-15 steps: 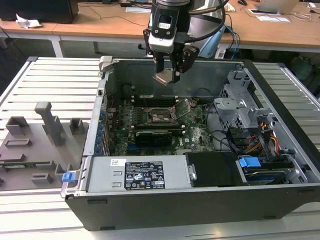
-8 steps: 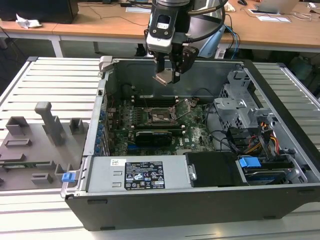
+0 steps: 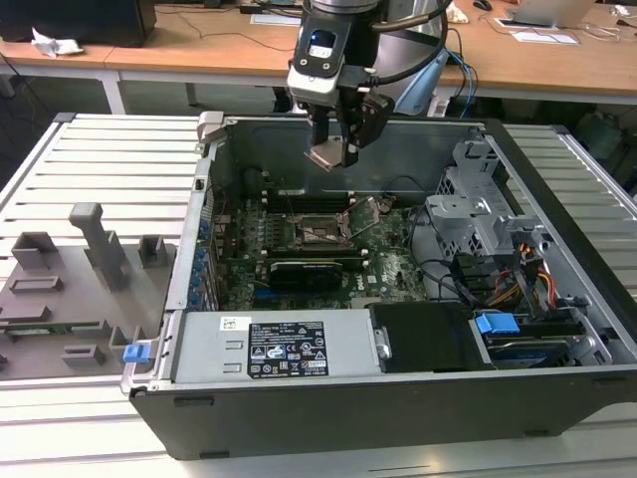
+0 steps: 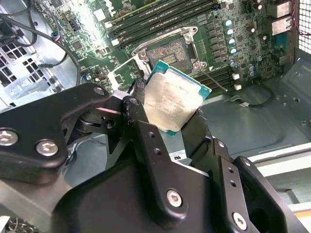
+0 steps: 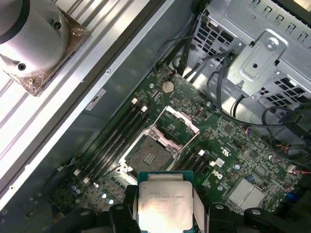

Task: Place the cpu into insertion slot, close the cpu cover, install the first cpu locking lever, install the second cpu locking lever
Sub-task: 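Place the cpu into insertion slot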

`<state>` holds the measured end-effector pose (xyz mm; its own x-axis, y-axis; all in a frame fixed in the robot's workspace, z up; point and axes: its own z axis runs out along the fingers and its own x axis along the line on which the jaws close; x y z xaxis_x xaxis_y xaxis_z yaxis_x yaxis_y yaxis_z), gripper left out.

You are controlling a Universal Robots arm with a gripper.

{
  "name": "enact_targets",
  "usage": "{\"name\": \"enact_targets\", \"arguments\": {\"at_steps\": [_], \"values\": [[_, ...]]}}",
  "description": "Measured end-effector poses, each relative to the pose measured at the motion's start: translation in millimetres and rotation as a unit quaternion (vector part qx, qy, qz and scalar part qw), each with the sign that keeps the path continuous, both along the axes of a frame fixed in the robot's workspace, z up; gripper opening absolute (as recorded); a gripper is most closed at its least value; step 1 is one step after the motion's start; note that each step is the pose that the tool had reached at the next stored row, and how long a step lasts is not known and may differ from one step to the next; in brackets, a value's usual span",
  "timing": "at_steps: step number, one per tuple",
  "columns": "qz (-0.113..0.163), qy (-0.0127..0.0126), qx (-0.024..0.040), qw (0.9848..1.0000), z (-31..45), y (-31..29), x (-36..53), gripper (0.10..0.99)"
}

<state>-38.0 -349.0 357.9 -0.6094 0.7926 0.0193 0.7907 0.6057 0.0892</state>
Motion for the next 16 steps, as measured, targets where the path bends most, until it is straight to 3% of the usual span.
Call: {"name": "enact_targets", "arguments": {"at_steps": [16], "values": [[-0.047,0.0000,0.0000,0.9989,-1.7,0.0,0.0,0.541]]}}
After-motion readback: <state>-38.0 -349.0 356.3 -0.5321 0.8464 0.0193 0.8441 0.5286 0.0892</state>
